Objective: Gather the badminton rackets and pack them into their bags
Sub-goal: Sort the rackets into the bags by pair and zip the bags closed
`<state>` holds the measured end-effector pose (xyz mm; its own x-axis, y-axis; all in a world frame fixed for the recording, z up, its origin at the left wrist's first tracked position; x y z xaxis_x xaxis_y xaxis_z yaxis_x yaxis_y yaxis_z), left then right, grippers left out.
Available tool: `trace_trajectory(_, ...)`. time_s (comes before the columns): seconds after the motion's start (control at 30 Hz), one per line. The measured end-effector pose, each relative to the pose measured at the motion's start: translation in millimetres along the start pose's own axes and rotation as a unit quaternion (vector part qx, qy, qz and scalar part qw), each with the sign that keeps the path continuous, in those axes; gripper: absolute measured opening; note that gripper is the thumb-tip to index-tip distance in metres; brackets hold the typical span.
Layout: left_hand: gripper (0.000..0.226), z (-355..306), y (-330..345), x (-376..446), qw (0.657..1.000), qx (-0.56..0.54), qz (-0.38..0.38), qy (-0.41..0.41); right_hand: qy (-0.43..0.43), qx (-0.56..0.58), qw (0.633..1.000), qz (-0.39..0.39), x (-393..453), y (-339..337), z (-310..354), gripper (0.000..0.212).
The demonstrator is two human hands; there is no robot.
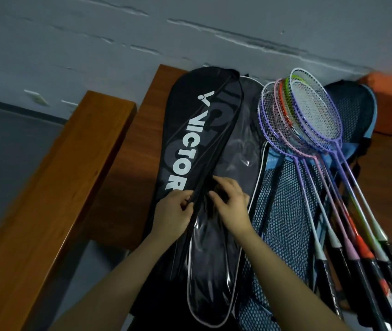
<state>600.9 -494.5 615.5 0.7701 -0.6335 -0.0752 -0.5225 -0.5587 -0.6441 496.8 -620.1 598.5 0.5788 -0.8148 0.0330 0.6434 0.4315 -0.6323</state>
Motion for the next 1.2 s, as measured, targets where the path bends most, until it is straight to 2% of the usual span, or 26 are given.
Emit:
trace_trajectory(0.2, 0.03, -14.7, -27.2, -3.1, 0.992, -0.125, -0.018, 0.001, 0.109, 0.124, 0.986, -0.014, 1.1, 4.9, 6.4, 0.052)
trace_trajectory(0.33, 0.029, -17.3, -47.9, -3.7, 0.981, -0.192, -0.025, -0.028, 0.112, 0.085, 0.989, -0.034, 8.8, 11.1, 13.3, 0.07)
trace_trajectory(0.43, 0.034, -17.1, -61.5, -3.9, 0.975, -0.216, -0.044, -0.028, 0.139, 0.118, 0.983, 0.003, 9.1, 19.3, 14.6, 0.064)
trace_trajectory(0.57, 0.036, -17.1, -65.2, -6.4, 0.98, -0.19, -0.059, -0.013, 0.088, 0.212, 0.973, -0.022, 7.2, 10.8, 38.9, 0.053)
trace_trajectory(0.7, 0.047, -25.5, -64.3, -10.8, 0.989, -0.125, -0.056, 0.052, -0.004, 0.187, 0.982, -0.033, 9.9, -8.4, 69.9, 0.051)
trace_trajectory(0.83, 0.044, -28.3, -68.4, -1.0, 0.986, -0.115, -0.102, 0.069, -0.096, 0.118, 0.988, -0.039, 9.6, -30.8, 86.3, 0.048)
trace_trajectory(0.93, 0.047, -48.7, -66.1, 11.2, 0.976, -0.115, -0.115, 0.142, -0.118, 0.085, 0.988, -0.053, 2.0, -43.4, 89.2, 0.044)
trace_trajectory(1.07, 0.049, -77.5, -61.6, 31.0, 0.969, -0.082, -0.13, 0.192, -0.142, 0.018, 0.988, -0.063, -6.1, -54.4, 84.8, 0.041)
trace_trajectory(1.2, 0.042, -90.8, -43.5, 25.1, 0.955, -0.124, -0.124, 0.24, -0.082, 0.029, 0.992, -0.092, -4.9, -69.0, 64.8, 0.043)
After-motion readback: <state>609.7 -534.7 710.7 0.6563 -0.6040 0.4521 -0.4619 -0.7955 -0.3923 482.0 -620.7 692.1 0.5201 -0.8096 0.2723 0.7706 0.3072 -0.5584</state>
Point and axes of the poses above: each hand's wrist, its own x-axis towards the middle knuckle, its own y-axis out of the palm, z = x × y, the point moved 7 cm from there along x, towards the middle knuckle, and after that the axes turned 7 degrees about -z, right-handed, at the moved point
